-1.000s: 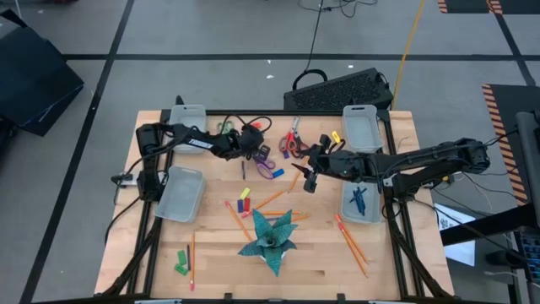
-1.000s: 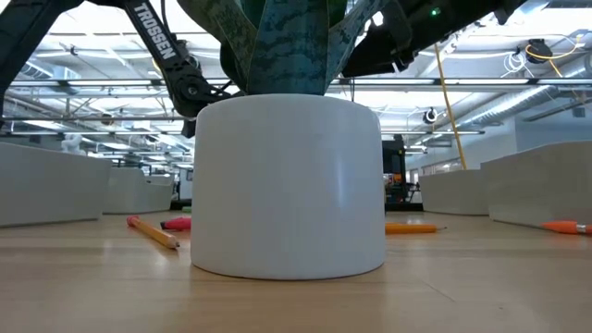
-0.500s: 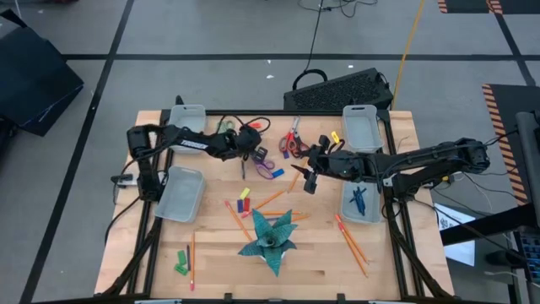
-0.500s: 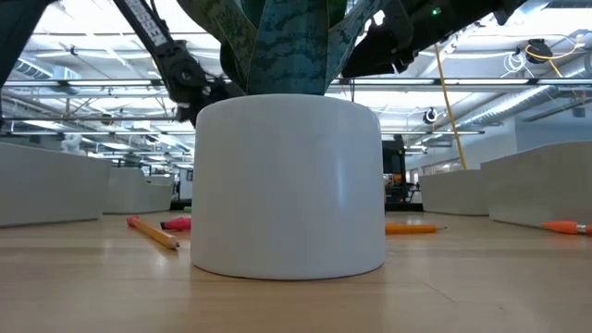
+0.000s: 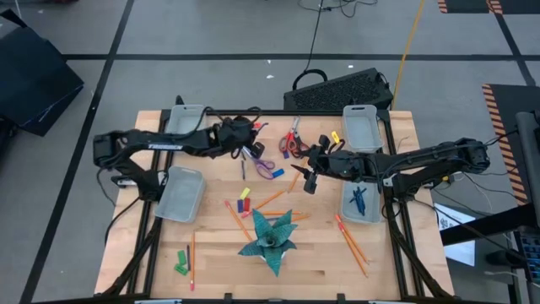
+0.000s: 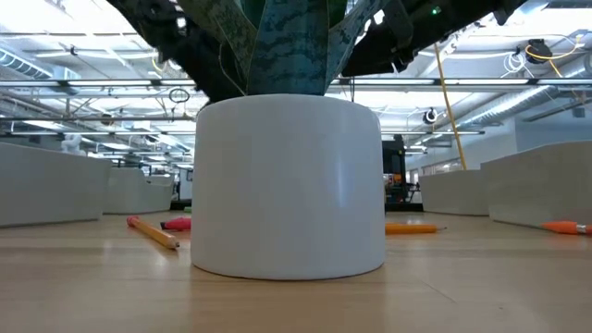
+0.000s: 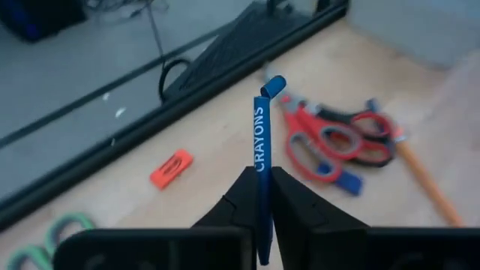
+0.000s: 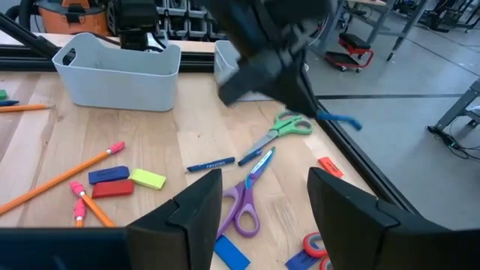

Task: Sort crayons/erasers/pens/pencils in bins
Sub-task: Put the blue crayon into the bottom right gray bin

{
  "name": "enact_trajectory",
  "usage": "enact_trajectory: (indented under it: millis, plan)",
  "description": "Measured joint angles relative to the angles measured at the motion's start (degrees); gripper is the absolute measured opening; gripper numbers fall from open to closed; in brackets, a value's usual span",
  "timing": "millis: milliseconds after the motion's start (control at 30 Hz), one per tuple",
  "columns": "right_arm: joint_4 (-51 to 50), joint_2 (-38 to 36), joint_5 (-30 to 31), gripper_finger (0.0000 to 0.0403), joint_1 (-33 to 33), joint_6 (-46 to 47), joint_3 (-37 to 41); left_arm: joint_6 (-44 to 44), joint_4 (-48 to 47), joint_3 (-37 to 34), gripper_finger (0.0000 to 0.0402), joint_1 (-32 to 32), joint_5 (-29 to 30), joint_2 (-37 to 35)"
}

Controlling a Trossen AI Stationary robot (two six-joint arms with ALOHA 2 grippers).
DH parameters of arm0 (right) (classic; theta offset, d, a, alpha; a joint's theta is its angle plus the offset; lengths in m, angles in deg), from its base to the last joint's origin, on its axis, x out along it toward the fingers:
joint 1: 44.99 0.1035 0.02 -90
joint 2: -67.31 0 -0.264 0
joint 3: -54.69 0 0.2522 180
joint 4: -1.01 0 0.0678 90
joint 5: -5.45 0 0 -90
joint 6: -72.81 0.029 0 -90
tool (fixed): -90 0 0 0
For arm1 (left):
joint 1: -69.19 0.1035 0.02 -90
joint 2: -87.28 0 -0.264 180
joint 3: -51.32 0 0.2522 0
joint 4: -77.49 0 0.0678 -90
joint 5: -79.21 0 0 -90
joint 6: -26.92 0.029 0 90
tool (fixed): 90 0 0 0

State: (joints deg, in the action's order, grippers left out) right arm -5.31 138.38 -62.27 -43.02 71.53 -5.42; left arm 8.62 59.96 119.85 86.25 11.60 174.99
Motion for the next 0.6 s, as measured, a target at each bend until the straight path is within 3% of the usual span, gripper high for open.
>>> enact_trajectory:
  millis: [233,467,600]
  plan:
    - [5.6,0.0,0.2,0.019,0.0,2.6,2.2,2.2,1.7,0.1,0.0025,-3.1,-1.2,-4.6]
    - [36.2,4.6,0.3,0.0191,-0.1,5.6,10.6,6.9,14.1,0.1,0.0018,-7.8,-6.6,-4.6]
    - [48.1,8.6,0.2,0.019,-0.1,6.7,12.4,10.6,20.5,0.1,0.0016,-11.0,-7.3,-4.6]
